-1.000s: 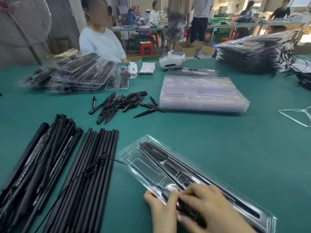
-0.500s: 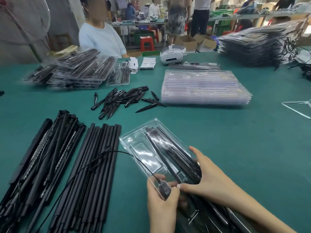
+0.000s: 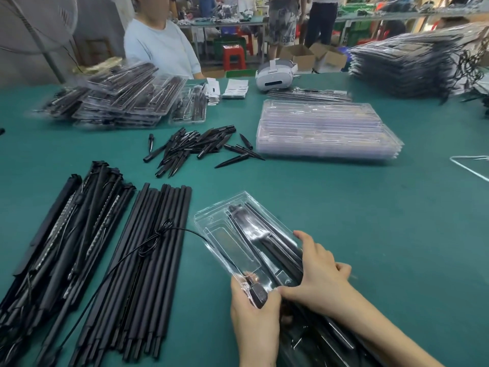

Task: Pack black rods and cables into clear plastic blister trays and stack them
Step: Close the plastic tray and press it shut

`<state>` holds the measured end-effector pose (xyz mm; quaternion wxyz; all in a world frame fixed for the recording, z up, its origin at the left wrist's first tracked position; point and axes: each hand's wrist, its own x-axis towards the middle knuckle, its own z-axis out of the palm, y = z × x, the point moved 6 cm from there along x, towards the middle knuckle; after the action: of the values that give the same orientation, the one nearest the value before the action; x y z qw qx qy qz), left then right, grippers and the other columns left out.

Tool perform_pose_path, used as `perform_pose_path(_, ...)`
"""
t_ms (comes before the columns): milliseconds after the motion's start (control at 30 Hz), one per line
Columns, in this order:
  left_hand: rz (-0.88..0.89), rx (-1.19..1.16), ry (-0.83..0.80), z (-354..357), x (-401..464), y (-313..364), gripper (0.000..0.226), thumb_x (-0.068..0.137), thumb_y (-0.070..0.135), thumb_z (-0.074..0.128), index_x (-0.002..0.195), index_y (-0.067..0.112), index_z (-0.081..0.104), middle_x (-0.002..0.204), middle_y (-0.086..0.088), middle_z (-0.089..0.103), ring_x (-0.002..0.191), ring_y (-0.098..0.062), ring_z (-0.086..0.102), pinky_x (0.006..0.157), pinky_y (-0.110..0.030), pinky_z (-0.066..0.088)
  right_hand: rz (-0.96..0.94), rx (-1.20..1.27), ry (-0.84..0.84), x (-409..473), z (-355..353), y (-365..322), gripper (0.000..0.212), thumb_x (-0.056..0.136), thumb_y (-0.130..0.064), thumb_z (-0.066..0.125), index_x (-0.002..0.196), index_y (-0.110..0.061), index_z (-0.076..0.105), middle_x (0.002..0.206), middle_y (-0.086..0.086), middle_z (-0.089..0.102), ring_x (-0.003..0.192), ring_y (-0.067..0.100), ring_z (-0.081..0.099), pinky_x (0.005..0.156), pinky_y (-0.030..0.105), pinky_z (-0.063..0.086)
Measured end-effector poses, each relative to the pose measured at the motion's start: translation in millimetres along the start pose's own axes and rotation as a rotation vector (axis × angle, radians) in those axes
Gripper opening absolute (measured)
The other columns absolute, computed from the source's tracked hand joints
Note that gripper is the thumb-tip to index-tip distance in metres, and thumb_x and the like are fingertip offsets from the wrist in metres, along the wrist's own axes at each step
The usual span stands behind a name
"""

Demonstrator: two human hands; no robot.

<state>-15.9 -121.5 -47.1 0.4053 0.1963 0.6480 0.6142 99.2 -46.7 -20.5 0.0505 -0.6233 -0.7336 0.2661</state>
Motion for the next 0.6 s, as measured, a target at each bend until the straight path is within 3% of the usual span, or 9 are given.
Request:
perform_pose_path(133,-0.052,0.058,-0.101,-3.5,1.2,1.4,0.027,0.075,-0.003,0.068,0.091,0.013,0.053,0.071,-0.002,0.064,0.044,-0.005,0.057,0.041,-0.020,0.047,0.001,0.024,-0.025,0.2,-2.4,0.6,0.110,0.068,-0.061,0.069,0.148,-0.032,-0.001,0.137,-0.003,0.034,0.131,0.017,0.030,0.097,0.037,0.024)
perform_pose_path(267,-0.023,0.235,-0.268,-16.4,8.8,7.5,0.035,0.063,0.028,0.081,0.090,0.019,0.060,0.072,-0.004,0.070,0.070,-0.028,0.068,0.065,-0.044,0.058,-0.048,0.101,-0.037,-4.5,-6.1,2.0,0.109,0.069,-0.061,0.069,0.149,-0.033,0.001,0.143,-0.002,0.033,0.135,0.018,0.027,0.107,0.040,0.025)
perform_pose_path(333,-0.025,0.230,-0.272,-19.9,7.7,8.9,0.044,0.051,0.035,0.076,0.089,0.021,0.058,0.075,-0.004,0.072,0.075,-0.031,0.068,0.072,-0.045,0.057,-0.092,0.191,-0.054,-6.9,-7.3,0.9,0.109,0.068,-0.060,0.072,0.149,-0.034,0.004,0.146,-0.002,0.033,0.137,0.017,0.028,0.112,0.041,0.026)
perform_pose_path(400,-0.093,0.087,-0.243,-18.4,6.2,3.9,0.043,0.055,0.019,0.074,0.092,0.013,0.052,0.077,-0.006,0.073,0.071,-0.029,0.068,0.066,-0.038,0.056,-0.134,0.326,-0.046,-9.2,-10.9,0.6,0.104,0.067,-0.059,0.074,0.148,-0.036,0.012,0.142,-0.006,0.041,0.134,0.012,0.038,0.111,0.037,0.031)
perform_pose_path(433,-0.128,0.005,-0.228,-17.3,5.7,1.1,0.037,0.063,0.005,0.072,0.092,0.008,0.050,0.075,-0.007,0.072,0.066,-0.027,0.067,0.059,-0.035,0.056,-0.145,0.392,-0.039,-10.4,-12.6,1.6,0.097,0.069,-0.057,0.074,0.145,-0.038,0.018,0.135,-0.012,0.049,0.126,0.006,0.047,0.107,0.030,0.036)
perform_pose_path(500,-0.156,-0.070,-0.209,-16.6,5.7,-0.2,0.028,0.077,-0.014,0.063,0.094,0.004,0.049,0.071,-0.006,0.070,0.057,-0.024,0.065,0.056,-0.034,0.056,-0.134,0.491,-0.051,-11.8,-14.4,4.2,0.081,0.074,-0.051,0.073,0.139,-0.040,0.027,0.102,-0.027,0.064,0.099,-0.012,0.058,0.088,0.013,0.042)
perform_pose_path(600,-0.153,-0.080,-0.246,-16.3,5.1,-1.1,0.027,0.080,-0.015,0.060,0.096,0.004,0.049,0.069,-0.004,0.069,0.054,-0.023,0.064,0.063,-0.037,0.052,-0.097,0.560,-0.070,-10.2,-14.6,8.2,0.065,0.080,-0.041,0.071,0.133,-0.037,0.034,0.078,-0.045,0.057,0.072,-0.019,0.057,0.064,0.003,0.039)
